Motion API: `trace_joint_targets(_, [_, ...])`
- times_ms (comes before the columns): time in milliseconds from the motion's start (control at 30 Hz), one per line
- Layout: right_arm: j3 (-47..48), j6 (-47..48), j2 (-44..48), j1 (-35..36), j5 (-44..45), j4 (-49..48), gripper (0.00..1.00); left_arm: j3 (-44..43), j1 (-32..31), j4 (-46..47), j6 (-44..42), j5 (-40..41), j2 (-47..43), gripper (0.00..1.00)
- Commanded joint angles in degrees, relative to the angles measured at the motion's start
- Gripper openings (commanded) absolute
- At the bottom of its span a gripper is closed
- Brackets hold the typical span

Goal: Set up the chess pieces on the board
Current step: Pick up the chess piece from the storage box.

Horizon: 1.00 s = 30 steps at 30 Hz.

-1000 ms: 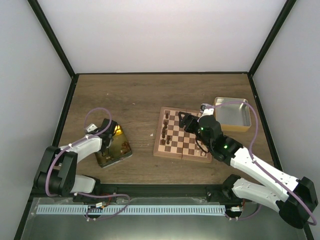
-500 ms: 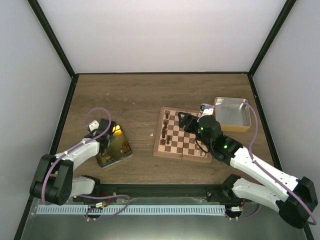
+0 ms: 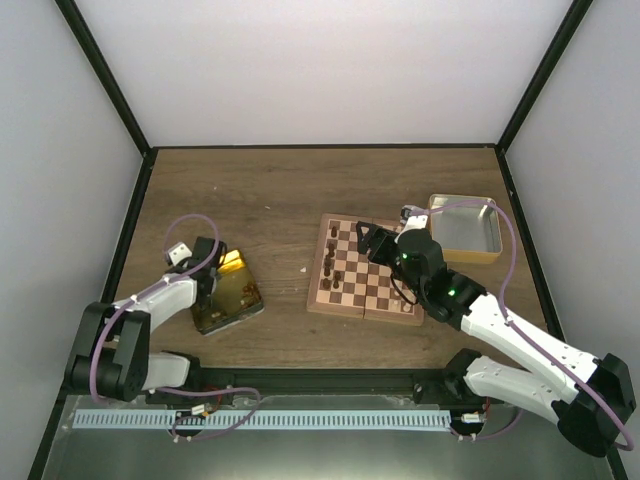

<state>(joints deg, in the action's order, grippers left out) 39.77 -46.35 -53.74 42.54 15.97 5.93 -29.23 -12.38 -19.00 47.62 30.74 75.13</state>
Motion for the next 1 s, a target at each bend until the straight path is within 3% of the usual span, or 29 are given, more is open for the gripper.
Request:
trace_joint_targets(0, [2.65, -0.47, -0.05, -0.18, -0.1, 0.04, 0.83, 0.27, 1.5, 1.93, -1.78, -0.63, 1.5, 0.17])
trace_joint_targets(167, [2.77, -0.41, -0.1, -0.16, -0.09, 0.3, 0.83, -1.24, 1.85, 1.82, -3.7, -9.83, 2.77, 0.08])
trace_joint_targets(467, [2.51, -0.7, -0.05, -0.18, -0.44, 0.12, 0.83, -1.92, 1.92, 1.24, -5.63, -31.29, -1.28, 0.07])
trace_joint_targets(700, [3.8, 5.07, -4.04, -0.18, -10.87, -4.41, 0.81, -6.34, 1.92, -8.2, -7.36, -20.05, -6.07, 0.14])
trace_joint_targets(767, [5.86, 6.27, -6.71, -0.18, -14.82, -4.08, 0.81, -7.2, 1.93, -11.58, -5.92, -15.21, -6.97, 0.33])
trace_joint_targets(867, [6.95, 6.73, -9.47, -0.16, -17.76, -4.2, 0.79, -8.2, 1.92, -16.17, -2.23, -9.9, -6.83, 0.49])
trace_joint_targets(967, [6.77, 6.37, -10.52, -0.11, -18.42, -5.13, 0.79, -7.93, 1.92, -17.44, 2.23, -8.96, -6.39, 0.5])
